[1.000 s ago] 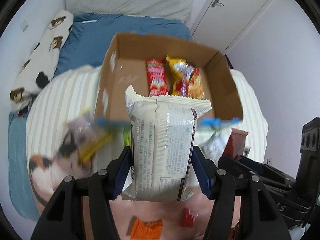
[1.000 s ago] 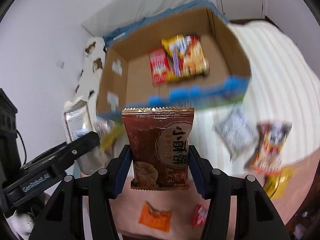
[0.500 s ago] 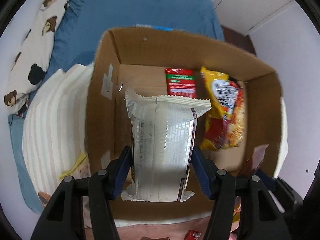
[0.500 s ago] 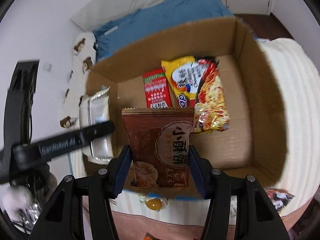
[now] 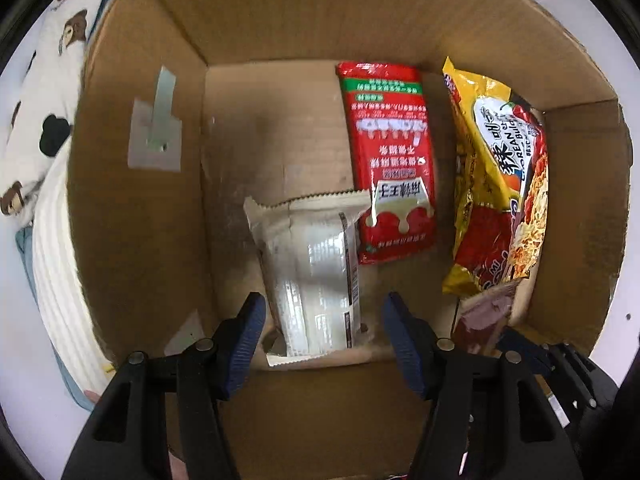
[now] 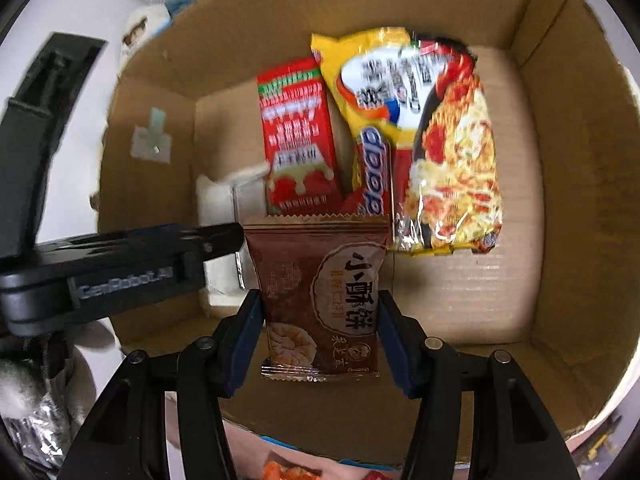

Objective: Organize snacks
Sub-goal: 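Carry both packs into the box and open both tools to release them, then grasp the red triangle packet with the right tool while the left tool grasps the orange packet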

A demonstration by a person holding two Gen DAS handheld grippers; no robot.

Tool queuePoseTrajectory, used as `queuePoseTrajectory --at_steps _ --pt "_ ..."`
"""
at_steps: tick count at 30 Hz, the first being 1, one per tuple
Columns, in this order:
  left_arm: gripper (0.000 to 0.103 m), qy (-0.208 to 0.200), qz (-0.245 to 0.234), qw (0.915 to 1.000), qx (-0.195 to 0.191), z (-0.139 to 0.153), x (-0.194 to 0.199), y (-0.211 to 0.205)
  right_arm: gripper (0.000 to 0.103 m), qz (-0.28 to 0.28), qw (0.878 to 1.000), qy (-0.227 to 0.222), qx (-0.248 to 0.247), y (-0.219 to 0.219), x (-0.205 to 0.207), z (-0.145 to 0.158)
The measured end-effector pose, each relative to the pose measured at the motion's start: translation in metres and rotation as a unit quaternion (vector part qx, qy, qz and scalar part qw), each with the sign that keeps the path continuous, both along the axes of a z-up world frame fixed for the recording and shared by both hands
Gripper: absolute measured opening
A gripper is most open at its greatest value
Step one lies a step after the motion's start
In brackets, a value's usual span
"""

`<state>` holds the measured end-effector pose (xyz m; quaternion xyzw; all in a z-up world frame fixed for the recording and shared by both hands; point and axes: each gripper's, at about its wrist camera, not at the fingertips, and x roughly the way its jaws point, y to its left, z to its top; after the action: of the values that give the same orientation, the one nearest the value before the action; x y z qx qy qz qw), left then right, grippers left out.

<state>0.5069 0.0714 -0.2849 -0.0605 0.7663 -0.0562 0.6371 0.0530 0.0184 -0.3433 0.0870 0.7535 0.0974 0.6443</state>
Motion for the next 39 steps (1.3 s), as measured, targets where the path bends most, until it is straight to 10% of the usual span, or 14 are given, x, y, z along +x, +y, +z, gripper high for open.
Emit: queuePoseTrajectory --at_steps 5,19,22,39 --pt "0.059 0.000 0.019 0.9997 -0.016 0.007 -0.007 0.008 0.090 -0.003 1.000 0.011 -0.001 -0.002 0.003 -0.002" --pt "0.068 -0.078 0.012 0.9968 -0.013 0.071 -0.042 0.003 0.094 -0.017 0.999 -0.045 -0.014 -0.021 -0.010 0.050" --pt "0.093 -0.126 0.004 0.9920 0.002 0.091 -0.052 0.000 0.099 -0.023 0.997 -0.071 -0.027 -0.028 -0.016 0.064" --pt "0.094 -0.294 0.035 0.9552 0.000 0.177 -0.172 0.005 0.099 -0.032 0.978 -0.204 -0.027 -0.045 -0.106 0.144"
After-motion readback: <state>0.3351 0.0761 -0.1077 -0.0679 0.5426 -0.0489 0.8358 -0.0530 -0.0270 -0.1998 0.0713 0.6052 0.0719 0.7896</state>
